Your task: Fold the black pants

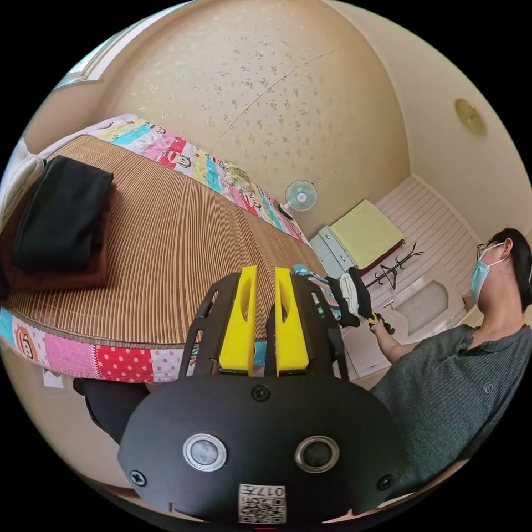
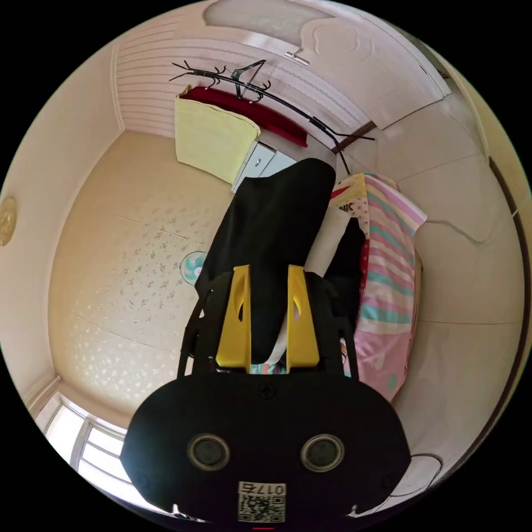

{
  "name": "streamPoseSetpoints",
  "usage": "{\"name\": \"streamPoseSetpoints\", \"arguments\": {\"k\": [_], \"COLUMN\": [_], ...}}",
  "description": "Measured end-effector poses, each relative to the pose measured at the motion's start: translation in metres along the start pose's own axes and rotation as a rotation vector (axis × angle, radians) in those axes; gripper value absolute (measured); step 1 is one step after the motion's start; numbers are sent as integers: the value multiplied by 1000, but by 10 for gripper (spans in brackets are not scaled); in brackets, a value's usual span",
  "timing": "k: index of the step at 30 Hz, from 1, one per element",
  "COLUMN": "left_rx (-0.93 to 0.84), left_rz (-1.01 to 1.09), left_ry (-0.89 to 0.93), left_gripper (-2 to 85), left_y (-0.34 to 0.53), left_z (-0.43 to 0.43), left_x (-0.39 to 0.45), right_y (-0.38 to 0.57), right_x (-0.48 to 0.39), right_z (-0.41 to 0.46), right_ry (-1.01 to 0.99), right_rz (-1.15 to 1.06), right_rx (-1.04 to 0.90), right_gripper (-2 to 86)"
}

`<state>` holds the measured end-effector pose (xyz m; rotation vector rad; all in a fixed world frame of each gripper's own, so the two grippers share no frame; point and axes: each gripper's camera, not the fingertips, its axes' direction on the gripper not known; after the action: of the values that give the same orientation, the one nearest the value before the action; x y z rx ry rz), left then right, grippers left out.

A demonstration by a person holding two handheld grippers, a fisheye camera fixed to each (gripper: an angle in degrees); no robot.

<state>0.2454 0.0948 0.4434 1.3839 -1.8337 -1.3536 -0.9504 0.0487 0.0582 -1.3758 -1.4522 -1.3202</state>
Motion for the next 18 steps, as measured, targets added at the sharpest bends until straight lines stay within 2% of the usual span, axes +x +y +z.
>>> {"name": "streamPoseSetpoints", "arguments": {"k": [12,16,18], "left_rx": [100,122,140], "left_rz": [-59,-88,-110], "left_ry": [-20,-27,-11], "left_gripper": [56,55,55], "left_y": [-3,-1,1], "left_z": [-39,-48,-50], "left_x": [-17,-30,-36], "right_y": [14,8,12], "right_x": [-19,-31,-49], "right_z": [-9,15,16], "right_ry": [-35,50,109], "right_rz": [22,99,88], "right_rx": [-21,-157,-123], "right_gripper": [123,87,63]}}
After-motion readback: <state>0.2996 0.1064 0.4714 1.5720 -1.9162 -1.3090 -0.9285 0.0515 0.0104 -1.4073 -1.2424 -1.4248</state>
